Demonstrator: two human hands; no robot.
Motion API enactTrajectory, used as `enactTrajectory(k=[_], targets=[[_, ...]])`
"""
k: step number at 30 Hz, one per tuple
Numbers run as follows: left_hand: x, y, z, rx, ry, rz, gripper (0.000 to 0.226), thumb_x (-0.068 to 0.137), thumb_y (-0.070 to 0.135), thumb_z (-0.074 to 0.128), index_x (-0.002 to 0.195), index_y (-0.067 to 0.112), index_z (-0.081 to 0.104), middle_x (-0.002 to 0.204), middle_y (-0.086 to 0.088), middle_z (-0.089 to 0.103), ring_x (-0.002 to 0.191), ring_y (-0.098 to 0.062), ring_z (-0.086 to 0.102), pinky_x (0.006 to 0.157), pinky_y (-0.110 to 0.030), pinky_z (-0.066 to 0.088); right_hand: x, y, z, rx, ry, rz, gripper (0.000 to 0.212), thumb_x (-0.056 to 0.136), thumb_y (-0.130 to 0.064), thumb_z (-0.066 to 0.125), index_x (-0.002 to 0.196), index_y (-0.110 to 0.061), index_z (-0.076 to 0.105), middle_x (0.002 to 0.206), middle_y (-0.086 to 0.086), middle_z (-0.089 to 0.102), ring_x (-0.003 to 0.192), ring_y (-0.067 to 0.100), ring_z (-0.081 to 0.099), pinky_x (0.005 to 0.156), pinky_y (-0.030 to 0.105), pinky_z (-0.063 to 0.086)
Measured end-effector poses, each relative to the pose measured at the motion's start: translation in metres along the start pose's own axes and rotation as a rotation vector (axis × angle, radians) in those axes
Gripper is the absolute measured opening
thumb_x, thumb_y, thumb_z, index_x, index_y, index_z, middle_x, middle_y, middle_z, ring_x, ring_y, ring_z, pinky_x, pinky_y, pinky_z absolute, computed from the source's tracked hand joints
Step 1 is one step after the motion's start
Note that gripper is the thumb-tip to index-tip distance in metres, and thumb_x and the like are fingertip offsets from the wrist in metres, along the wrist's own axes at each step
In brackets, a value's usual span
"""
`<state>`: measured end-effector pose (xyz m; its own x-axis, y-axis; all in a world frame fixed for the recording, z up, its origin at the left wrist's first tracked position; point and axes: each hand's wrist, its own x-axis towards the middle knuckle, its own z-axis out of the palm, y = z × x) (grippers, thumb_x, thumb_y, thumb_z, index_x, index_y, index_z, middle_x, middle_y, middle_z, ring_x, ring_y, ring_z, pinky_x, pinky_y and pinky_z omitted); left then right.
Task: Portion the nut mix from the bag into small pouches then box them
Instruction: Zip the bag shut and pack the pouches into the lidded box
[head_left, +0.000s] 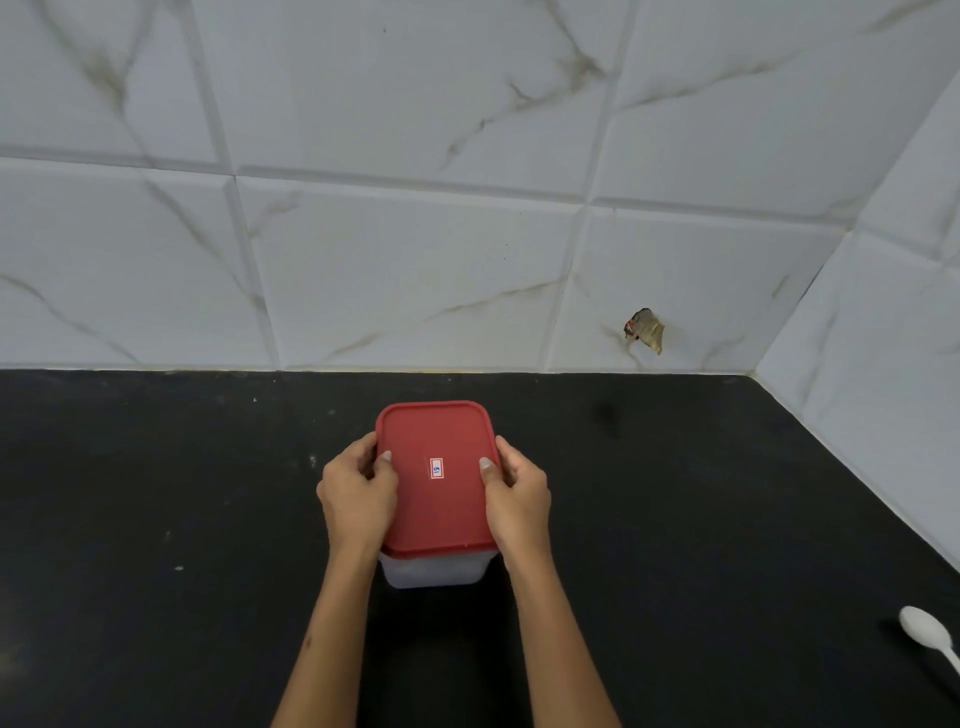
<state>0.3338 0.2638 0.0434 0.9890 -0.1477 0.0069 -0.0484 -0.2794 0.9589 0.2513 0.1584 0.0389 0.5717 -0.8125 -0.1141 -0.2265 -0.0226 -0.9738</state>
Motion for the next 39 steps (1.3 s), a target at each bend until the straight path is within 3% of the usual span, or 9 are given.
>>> enactTrajectory(k=[3,8,11,16,23,27,31,35,39], targets=[[-0.002,-0.001,0.002,-0.086,0.022,-0.067,0.041,0.091,0.007,0.059,0.132,0.007,0.056,0.125,-0.012,0.063,0.116,-0.021,0.059,0.099,-0.031,0.044,-0.001,0.0,-0.002,0.012,-0.005,0.01,0.043,0.095,-0.018,0.055,0.137,-0.018,0.048,0.135,-0.002,0.054,0.124,0.014,0.052,0.105,0.033,0.043],[-0.014,0.003,0.009,-0.132,0.036,-0.094,0.038,0.091,0.008,0.06,0.129,0.007,0.059,0.121,-0.011,0.066,0.111,-0.02,0.061,0.094,-0.028,0.047,-0.003,0.003,-0.013,0.121,0.054,0.076,0.042,0.09,-0.014,0.063,0.131,-0.015,0.055,0.127,0.001,0.062,0.114,0.015,0.059,0.099,0.036,0.049],[-0.023,0.005,0.017,-0.107,0.031,-0.072,0.035,0.093,0.01,0.059,0.128,0.008,0.06,0.118,-0.01,0.067,0.097,-0.011,0.06,0.082,-0.021,0.044,-0.004,0.006,-0.024,0.16,0.088,0.102,0.041,0.088,-0.013,0.066,0.128,-0.014,0.058,0.122,0.002,0.065,0.109,0.015,0.062,0.097,0.038,0.05],[-0.029,0.007,0.02,-0.056,-0.01,-0.031,0.035,0.092,0.01,0.059,0.127,0.007,0.061,0.114,-0.01,0.068,0.092,-0.008,0.056,0.077,-0.017,0.041,-0.005,0.005,-0.038,0.156,0.07,0.088,0.04,0.087,-0.01,0.067,0.126,-0.015,0.059,0.115,-0.002,0.067,0.1,0.01,0.063,0.094,0.033,0.051],[-0.038,0.006,0.021,0.016,-0.046,0.03,0.039,0.096,0.018,0.056,0.133,0.007,0.055,0.124,-0.013,0.063,0.114,-0.024,0.059,0.092,-0.027,0.045,-0.011,0.003,-0.038,0.022,0.108,0.023,0.038,0.093,-0.014,0.057,0.131,-0.016,0.055,0.126,-0.001,0.061,0.113,0.012,0.057,0.098,0.028,0.046],[-0.043,0.007,0.026,0.043,-0.064,0.091,0.033,0.097,0.011,0.05,0.128,0.007,0.06,0.133,-0.012,0.058,0.123,-0.024,0.054,0.103,-0.031,0.043,-0.012,0.002,-0.043,-0.038,0.148,-0.018,0.039,0.094,-0.014,0.054,0.133,-0.015,0.054,0.129,0.001,0.059,0.119,0.015,0.054,0.1,0.03,0.045],[-0.045,0.006,0.028,0.041,-0.054,0.091,0.042,0.094,0.005,0.051,0.136,0.007,0.051,0.131,-0.009,0.06,0.122,-0.023,0.055,0.097,-0.022,0.038,-0.01,0.005,-0.045,-0.028,0.128,-0.002,0.039,0.094,-0.013,0.055,0.132,-0.015,0.054,0.129,0.001,0.059,0.119,0.014,0.055,0.1,0.027,0.045],[-0.045,0.005,0.028,0.045,-0.055,0.08,0.041,0.094,0.006,0.051,0.135,0.009,0.053,0.126,-0.01,0.063,0.118,-0.024,0.057,0.099,-0.03,0.045,-0.012,0.007,-0.044,0.013,0.121,0.01,0.039,0.094,-0.013,0.055,0.133,-0.015,0.054,0.128,0.0,0.06,0.117,0.014,0.056,0.099,0.029,0.046],[-0.045,0.004,0.028,0.053,-0.052,0.084,0.04,0.096,0.007,0.049,0.136,0.009,0.052,0.123,-0.01,0.064,0.114,-0.024,0.058,0.089,-0.025,0.042,-0.012,0.005,-0.046,0.013,0.086,0.012,0.04,0.094,-0.013,0.055,0.135,-0.015,0.052,0.13,0.0,0.059,0.117,0.013,0.056,0.1,0.028,0.046]])
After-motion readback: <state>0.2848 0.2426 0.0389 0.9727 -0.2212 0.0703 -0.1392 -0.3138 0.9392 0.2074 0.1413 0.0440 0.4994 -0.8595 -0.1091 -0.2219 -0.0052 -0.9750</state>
